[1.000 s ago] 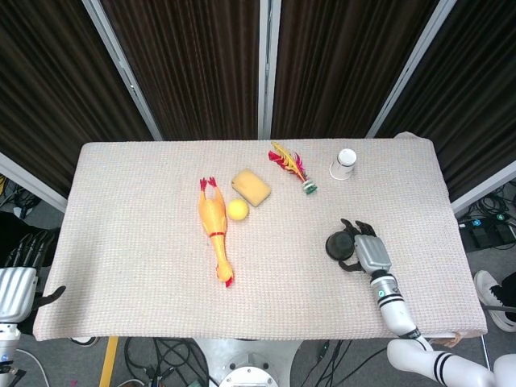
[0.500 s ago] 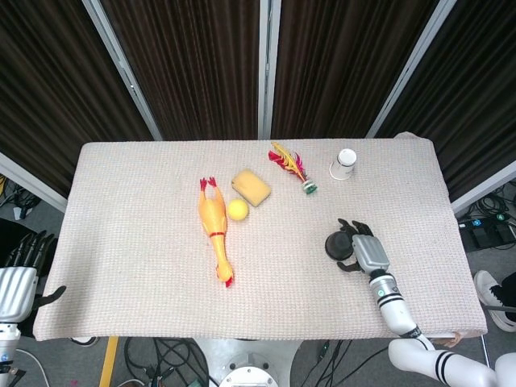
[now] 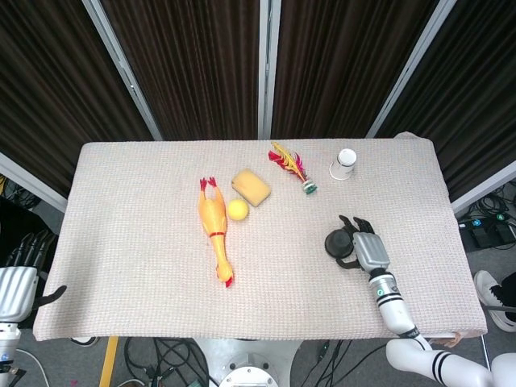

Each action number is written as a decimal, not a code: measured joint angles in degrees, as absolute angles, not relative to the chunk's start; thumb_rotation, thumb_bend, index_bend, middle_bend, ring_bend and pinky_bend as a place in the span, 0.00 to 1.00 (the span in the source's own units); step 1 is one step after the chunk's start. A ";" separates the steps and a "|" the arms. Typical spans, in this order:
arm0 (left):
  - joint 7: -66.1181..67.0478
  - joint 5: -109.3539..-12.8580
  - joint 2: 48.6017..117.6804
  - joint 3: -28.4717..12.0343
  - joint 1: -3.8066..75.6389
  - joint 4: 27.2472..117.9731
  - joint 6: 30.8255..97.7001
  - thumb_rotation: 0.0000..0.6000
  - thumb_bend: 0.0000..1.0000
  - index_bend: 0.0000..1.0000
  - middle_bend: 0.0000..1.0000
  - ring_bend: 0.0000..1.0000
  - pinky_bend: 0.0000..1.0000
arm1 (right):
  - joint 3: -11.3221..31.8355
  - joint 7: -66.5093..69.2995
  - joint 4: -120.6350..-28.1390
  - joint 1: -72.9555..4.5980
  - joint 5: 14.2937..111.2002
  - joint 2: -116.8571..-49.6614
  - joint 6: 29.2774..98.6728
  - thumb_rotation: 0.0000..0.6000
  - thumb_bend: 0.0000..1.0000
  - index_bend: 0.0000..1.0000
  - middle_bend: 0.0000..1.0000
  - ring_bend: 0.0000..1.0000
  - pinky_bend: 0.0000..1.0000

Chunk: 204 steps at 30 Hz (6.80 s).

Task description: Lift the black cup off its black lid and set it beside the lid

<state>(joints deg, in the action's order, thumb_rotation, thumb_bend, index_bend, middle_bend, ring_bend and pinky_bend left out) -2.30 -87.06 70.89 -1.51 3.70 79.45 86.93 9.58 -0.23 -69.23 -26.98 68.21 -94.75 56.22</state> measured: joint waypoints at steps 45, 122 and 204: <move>-0.21 -87.16 70.50 -1.36 4.76 81.41 85.29 1.00 0.13 0.04 0.03 0.00 0.20 | 17.38 11.23 -85.12 -26.30 77.01 -85.91 69.36 1.00 0.17 0.33 0.47 0.13 0.03; 0.28 -86.24 70.91 -1.01 6.01 82.18 82.98 1.00 0.13 0.04 0.03 0.00 0.20 | 15.91 -2.83 -76.45 -26.35 66.13 -91.23 65.89 1.00 0.18 0.34 0.49 0.13 0.04; -2.79 -86.88 71.99 -0.54 5.62 79.29 82.88 1.00 0.13 0.04 0.03 0.00 0.20 | 17.21 0.20 -78.03 -28.40 65.65 -92.78 66.33 1.00 0.19 0.35 0.48 0.12 0.00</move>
<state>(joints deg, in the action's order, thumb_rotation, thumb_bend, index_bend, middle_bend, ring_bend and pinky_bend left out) -2.79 -86.88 71.99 -0.54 5.62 79.29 82.88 17.21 0.20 -78.03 -28.40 65.65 -92.78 66.33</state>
